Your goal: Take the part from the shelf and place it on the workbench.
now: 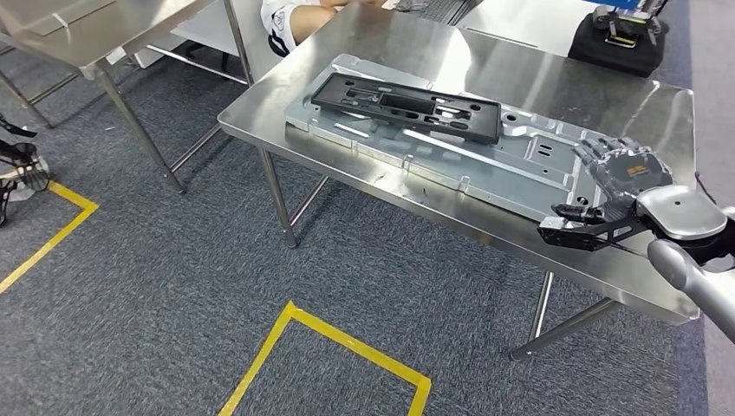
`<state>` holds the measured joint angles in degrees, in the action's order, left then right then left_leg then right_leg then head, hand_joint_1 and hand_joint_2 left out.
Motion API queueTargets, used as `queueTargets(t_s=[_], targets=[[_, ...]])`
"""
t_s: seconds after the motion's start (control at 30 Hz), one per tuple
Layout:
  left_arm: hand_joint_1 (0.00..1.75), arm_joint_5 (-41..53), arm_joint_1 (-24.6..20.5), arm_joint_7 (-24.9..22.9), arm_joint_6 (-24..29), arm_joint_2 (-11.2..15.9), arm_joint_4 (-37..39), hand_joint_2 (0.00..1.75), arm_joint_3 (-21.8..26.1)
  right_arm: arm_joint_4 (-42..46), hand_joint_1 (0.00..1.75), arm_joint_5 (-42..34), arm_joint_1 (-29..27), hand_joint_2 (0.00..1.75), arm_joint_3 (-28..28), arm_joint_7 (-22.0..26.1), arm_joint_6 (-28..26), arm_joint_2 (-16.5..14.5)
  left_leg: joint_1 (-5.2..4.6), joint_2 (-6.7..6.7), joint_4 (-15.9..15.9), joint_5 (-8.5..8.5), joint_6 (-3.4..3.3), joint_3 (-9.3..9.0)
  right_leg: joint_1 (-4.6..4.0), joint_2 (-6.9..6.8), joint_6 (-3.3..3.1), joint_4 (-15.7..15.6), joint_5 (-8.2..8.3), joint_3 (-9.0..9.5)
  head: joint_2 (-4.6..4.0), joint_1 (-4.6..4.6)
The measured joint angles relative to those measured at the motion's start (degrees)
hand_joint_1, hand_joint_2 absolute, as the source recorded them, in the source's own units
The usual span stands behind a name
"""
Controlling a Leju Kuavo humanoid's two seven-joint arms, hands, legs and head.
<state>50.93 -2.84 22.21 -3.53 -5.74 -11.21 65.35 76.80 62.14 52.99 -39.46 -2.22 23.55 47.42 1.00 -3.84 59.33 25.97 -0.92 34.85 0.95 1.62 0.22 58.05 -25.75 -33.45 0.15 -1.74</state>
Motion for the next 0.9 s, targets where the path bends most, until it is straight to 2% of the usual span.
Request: queueTargets(t_s=[0.07,0.13,0.17,0.2,0.23,0.27,0.33,0.37,0.4,0.47,0.5,0.53,0.6,0.67,0.7,0.73,0.77,0.8,0.83,0.87,0.9], targets=[[0.0,0.04,-0.06,0.0,-0.01,0.01,0.0,0.0,0.14,0.24,0.0,-0.02,0.09,0.0,-0.02,-0.01,0.03,0.03,-0.19,1.66,4.17,2.38,0.31,1.94,0.19,-1.26,-0.79,-0.74,0.22,0.5,0.0,-0.13],[0.0,0.06,-0.11,0.0,-0.02,0.01,0.0,0.0,0.23,0.28,0.0,-0.02,0.14,0.0,-0.16,-0.01,0.07,0.04,-0.24,2.86,11.4,5.74,0.44,5.57,-0.11,-2.47,-1.21,-0.77,0.14,0.56,-0.01,-0.19],[0.0,0.07,-0.11,0.0,-0.02,0.02,0.0,0.0,0.26,0.3,0.0,-0.02,0.11,0.0,-0.28,0.0,0.08,0.03,-0.23,3.06,14.18,6.57,0.49,6.99,-0.22,-3.07,-1.24,-0.72,0.09,0.54,-0.01,-0.19],[0.0,0.07,-0.1,0.0,-0.01,0.02,0.0,0.0,0.28,0.31,0.0,-0.02,0.09,0.0,-0.4,0.0,0.09,0.02,-0.24,3.21,15.29,6.47,0.5,7.59,-0.28,-3.65,-1.23,-0.64,0.04,0.53,-0.01,-0.19],[0.0,0.09,-0.06,0.0,-0.01,0.02,0.0,0.0,0.29,0.33,0.0,-0.02,0.07,0.0,-0.49,0.0,0.1,0.02,-0.24,3.41,14.21,5.33,0.47,7.04,-0.31,-4.21,-1.18,-0.53,-0.05,0.54,-0.01,-0.19],[0.0,0.12,-0.02,0.0,-0.01,0.04,0.0,0.0,0.31,0.36,0.0,-0.02,0.08,0.0,-0.54,-0.01,0.1,0.02,-0.26,3.94,11.04,3.41,0.36,5.38,-0.32,-4.81,-1.07,-0.35,-0.2,0.59,0.0,-0.19],[0.0,0.17,-0.03,0.02,-0.01,0.08,0.0,0.0,0.32,0.4,0.0,-0.02,0.11,0.0,-0.54,-0.01,0.1,0.08,-0.58,6.49,3.46,0.61,-0.07,1.55,-0.56,-5.88,-0.66,0.26,-0.68,0.55,-0.01,-0.19],[0.0,0.19,-0.07,0.03,-0.02,0.09,0.0,0.0,0.32,0.41,0.0,-0.02,0.13,0.0,-0.54,-0.01,0.11,0.14,-0.76,7.42,1.03,-0.01,-0.36,0.39,-0.78,-6.43,-0.41,0.57,-0.9,0.48,-0.01,-0.16],[0.0,0.2,-0.11,0.04,-0.03,0.1,0.0,0.0,0.33,0.42,0.0,-0.01,0.15,0.0,-0.54,-0.03,0.14,0.19,-0.95,7.82,0.09,-0.02,-0.62,0.08,-0.97,-7.02,-0.18,0.78,-1.05,0.42,-0.01,-0.14],[0.0,0.25,-0.13,0.07,-0.07,0.1,0.0,0.0,0.33,0.45,0.0,0.01,0.15,0.0,-0.54,-0.08,0.27,0.27,-0.99,6.54,-0.15,-0.3,-1.16,0.16,-1.09,-8.21,0.24,0.8,-1.19,0.52,0.0,-0.1],[0.0,0.32,-0.12,0.09,-0.09,0.09,0.0,0.0,0.33,0.48,0.0,0.02,0.17,0.0,-0.54,-0.11,0.37,0.33,-0.9,5.89,-0.36,-0.5,-1.44,0.12,-0.92,-7.83,0.52,1.12,-1.64,0.53,-0.01,-0.09],[0.0,0.41,-0.13,0.1,-0.12,0.09,0.0,0.0,0.34,0.51,0.0,0.02,0.21,0.0,-0.54,-0.13,0.44,0.48,-0.76,5.32,-0.57,-0.71,-1.73,0.06,-0.72,-6.78,0.78,2.14,-2.53,0.22,-0.01,-0.08],[0.0,0.57,-0.15,0.13,-0.17,0.08,0.0,0.0,0.35,0.55,0.0,0.02,0.27,0.0,-0.55,-0.15,0.58,0.95,-0.58,4.19,-0.82,-1.02,-2.14,0.05,-0.3,-3.59,1.22,7.28,-5.75,-1.9,-0.01,-0.05],[0.0,0.61,-0.15,0.14,-0.22,0.08,0.0,0.0,0.37,0.54,0.0,0.0,0.21,0.0,-0.58,-0.16,0.68,1.34,-0.59,3.17,-0.82,-1.13,-2.3,0.16,-0.18,-2.15,1.42,13.43,-8.55,-4.82,0.0,-0.04],[0.0,0.61,-0.14,0.15,-0.23,0.08,0.0,0.0,0.39,0.53,0.0,-0.02,0.13,0.0,-0.64,-0.16,0.69,1.41,-0.61,2.62,-0.81,-1.15,-2.32,0.2,-0.17,-1.97,1.49,15.54,-9.08,-5.92,0.0,-0.04],[0.0,0.61,-0.13,0.15,-0.25,0.08,0.0,0.0,0.43,0.53,0.0,-0.04,0.06,0.0,-0.73,-0.15,0.71,1.47,-0.63,2.04,-0.79,-1.18,-2.33,0.22,-0.17,-1.87,1.5,16.36,-8.8,-6.43,0.0,-0.04],[0.0,0.62,-0.12,0.15,-0.26,0.08,0.0,0.0,0.49,0.55,0.0,-0.08,0.01,0.0,-0.81,-0.15,0.73,1.53,-0.64,1.33,-0.76,-1.22,-2.3,0.21,-0.16,-1.76,1.45,15.73,-7.71,-6.26,0.0,-0.04],[0.0,0.64,-0.11,0.15,-0.28,0.08,0.0,0.0,0.56,0.6,0.0,-0.13,0.01,0.0,-0.87,-0.16,0.75,1.65,-0.64,0.64,-0.72,-1.25,-2.27,0.15,-0.15,-1.45,1.32,13.06,-5.76,-5.09,0.0,-0.04],[0.0,0.67,-0.11,0.15,-0.32,0.08,0.0,0.0,0.63,0.72,0.0,-0.19,0.04,0.0,-0.87,-0.19,0.78,1.87,-0.62,-0.07,-0.7,-1.29,-2.21,0.1,-0.11,-0.57,1.1,9.12,-3.56,-3.32,0.0,-0.03],[0.0,0.71,-0.15,0.15,-0.35,0.05,0.0,0.0,0.69,0.84,0.0,-0.25,0.1,0.0,-0.85,-0.21,0.81,2.13,-0.65,-0.75,-0.63,-1.36,-2.04,0.17,-0.08,0.74,0.86,5.46,-1.94,-1.65,-0.01,-0.06],[0.0,0.74,-0.17,0.17,-0.39,0.03,0.0,0.0,0.74,0.98,0.0,-0.3,0.18,0.0,-0.84,-0.24,0.89,2.47,-0.59,-1.43,-0.58,-1.48,-1.79,0.37,-0.1,1.79,0.64,2.69,-1.01,-0.41,-0.01,-0.05]])
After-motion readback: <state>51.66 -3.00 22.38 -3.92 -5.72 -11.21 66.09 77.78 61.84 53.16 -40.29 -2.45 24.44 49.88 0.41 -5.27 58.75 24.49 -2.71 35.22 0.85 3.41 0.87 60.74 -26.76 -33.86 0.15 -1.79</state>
